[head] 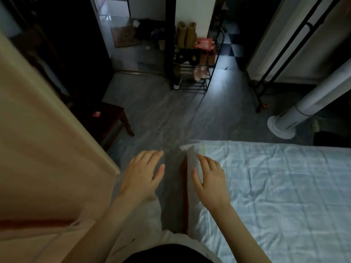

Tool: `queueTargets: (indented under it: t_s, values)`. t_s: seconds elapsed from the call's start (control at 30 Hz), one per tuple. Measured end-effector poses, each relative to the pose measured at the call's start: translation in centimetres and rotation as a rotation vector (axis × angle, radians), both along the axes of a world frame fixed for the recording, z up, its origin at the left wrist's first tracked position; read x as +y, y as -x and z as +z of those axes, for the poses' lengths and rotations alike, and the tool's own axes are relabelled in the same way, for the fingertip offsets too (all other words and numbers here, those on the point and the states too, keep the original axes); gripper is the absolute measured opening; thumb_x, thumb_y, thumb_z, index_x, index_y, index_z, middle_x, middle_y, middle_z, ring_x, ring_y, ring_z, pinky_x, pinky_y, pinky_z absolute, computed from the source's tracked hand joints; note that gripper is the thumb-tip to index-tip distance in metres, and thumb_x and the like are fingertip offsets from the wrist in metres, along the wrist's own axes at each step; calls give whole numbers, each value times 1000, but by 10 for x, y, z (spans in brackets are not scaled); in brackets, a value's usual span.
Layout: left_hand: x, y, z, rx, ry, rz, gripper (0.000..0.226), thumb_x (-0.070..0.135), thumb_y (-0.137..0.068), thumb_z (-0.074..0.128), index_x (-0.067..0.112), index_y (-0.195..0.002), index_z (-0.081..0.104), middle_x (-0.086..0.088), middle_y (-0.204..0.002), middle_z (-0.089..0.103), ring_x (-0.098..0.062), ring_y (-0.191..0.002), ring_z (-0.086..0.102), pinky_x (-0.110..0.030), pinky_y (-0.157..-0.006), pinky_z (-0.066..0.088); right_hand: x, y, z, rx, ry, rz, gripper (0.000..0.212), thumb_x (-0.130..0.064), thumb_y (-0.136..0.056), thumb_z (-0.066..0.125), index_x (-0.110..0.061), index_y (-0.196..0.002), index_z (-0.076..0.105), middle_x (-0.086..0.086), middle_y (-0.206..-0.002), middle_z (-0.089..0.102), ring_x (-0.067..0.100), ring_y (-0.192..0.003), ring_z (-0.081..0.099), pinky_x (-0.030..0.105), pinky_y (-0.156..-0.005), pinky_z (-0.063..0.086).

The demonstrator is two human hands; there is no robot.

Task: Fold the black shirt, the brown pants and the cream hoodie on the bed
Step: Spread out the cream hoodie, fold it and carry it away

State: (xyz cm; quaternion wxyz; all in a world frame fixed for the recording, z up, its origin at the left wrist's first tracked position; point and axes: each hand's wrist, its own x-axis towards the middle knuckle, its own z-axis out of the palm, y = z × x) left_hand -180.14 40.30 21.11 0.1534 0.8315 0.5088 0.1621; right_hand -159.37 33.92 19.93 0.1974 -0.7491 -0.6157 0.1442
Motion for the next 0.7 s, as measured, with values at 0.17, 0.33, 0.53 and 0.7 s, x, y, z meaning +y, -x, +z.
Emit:
queueTargets:
  t_s: [0.17, 0.33, 0.53, 0.7]
  values:
    - [153, -33, -16, 46, 24, -65, 59, 47, -93, 28, 13, -130, 59, -1, -127, 61, -20, -119, 55, -40, -99, 46, 142, -35, -25, 25, -39, -104, 48, -37, -97, 44, -13, -138, 53, 6, -135, 58, 25, -124, 52, 42, -103, 43]
    - [321, -78, 16, 53, -56, -219, 52, 41, -95, 35, 11, -127, 61, -2, -122, 64, -22, -112, 58, -37, -95, 48, 276, -77, -5, -16, -48, -232, 47, -36, -99, 47, -14, -140, 51, 6, -136, 57, 26, -124, 51, 42, -103, 42]
    - [478, -163, 35, 44, -60, -375, 52, 40, -95, 35, 11, -128, 61, -4, -125, 63, -22, -116, 56, -38, -96, 48, 390, -136, 11, -33, -71, -380, 57, -47, -95, 34, -13, -135, 57, 7, -131, 60, 26, -120, 55, 43, -101, 45]
    - [556, -255, 11, 66, -25, -526, 51, 39, -94, 37, 8, -126, 63, -6, -122, 65, -24, -111, 60, -37, -91, 49, 461, -204, -11, 0, 4, -510, 51, -45, -97, 38, -18, -139, 52, 3, -135, 57, 23, -124, 51, 41, -103, 43]
